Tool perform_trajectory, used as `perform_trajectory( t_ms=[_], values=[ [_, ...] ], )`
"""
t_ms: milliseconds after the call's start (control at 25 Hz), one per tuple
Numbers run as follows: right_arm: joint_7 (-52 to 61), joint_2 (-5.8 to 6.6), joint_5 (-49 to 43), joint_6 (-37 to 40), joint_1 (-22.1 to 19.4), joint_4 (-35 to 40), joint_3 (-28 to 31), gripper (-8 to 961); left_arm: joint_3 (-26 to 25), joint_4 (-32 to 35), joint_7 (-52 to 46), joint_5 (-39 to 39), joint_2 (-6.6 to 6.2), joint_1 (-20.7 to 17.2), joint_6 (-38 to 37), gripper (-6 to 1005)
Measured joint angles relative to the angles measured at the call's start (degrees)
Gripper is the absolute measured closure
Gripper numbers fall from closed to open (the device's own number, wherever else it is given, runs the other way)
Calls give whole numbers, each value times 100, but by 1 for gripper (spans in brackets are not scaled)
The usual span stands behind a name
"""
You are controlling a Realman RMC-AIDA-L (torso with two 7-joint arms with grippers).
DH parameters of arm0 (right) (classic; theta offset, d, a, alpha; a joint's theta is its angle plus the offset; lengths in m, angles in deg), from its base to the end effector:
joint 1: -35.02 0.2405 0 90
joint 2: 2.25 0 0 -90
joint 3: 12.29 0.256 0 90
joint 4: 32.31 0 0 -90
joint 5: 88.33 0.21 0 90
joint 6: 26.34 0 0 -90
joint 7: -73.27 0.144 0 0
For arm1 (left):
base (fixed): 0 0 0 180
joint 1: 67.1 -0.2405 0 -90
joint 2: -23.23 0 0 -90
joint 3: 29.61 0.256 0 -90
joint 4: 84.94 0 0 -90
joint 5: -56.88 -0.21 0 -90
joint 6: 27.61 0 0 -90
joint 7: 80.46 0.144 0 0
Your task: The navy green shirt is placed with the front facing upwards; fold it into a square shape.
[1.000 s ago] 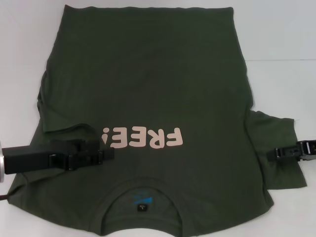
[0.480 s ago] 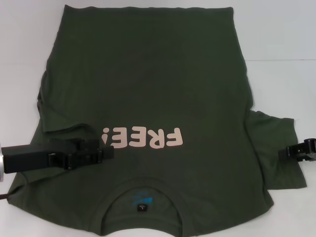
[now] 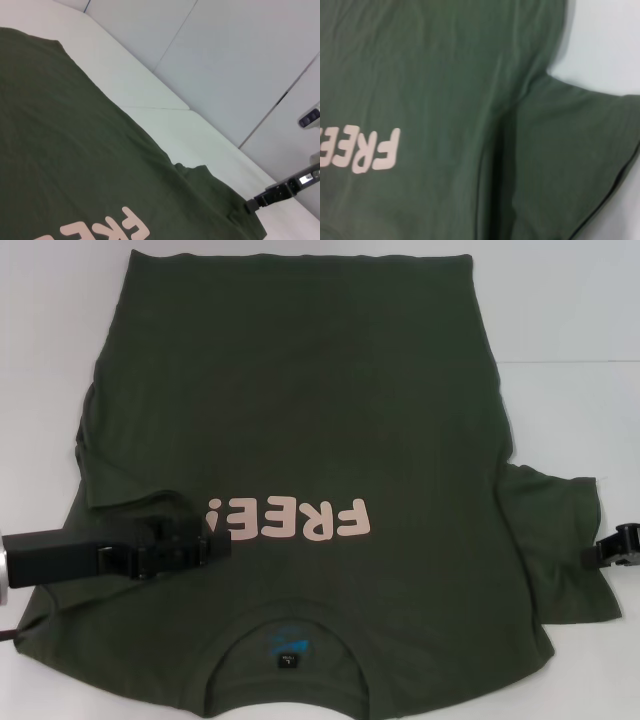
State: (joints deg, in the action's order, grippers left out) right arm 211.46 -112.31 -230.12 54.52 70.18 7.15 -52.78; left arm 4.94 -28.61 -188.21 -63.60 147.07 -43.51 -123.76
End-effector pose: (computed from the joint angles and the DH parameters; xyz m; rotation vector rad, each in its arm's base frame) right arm 0.3247 0.3596 0.0571 -2.1691 1.7622 0.0735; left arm -0.2701 0.3041 0.0293 -2.5639 -1.1726 -0.7042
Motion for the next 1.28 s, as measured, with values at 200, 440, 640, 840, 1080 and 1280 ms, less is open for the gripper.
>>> perform_trajectory(
  t_ms=[200,440,640,840,1080,1280],
  values=[
    [6,-28,-150,-52,9,0,26,855,0,0,0,25,0,3,-1,294],
    [-5,-6,-153,-93,-52,73,178,951,-6,3,0,192,-5,-56,-52,294],
    [4,121,-165,-106,-127,80,372,951,-200,4,-99,364,-30,-113,-81,293],
    [15,263,-174,-234,-164,65,478,951,-489,17,-433,389,-48,-116,-90,293],
    [156,416,-174,-382,-174,72,523,951,-940,8,-557,469,-53,-135,-151,293],
    [167,469,-169,-398,-88,80,699,951,-1015,4,-590,555,-63,-176,-166,293]
  ],
)
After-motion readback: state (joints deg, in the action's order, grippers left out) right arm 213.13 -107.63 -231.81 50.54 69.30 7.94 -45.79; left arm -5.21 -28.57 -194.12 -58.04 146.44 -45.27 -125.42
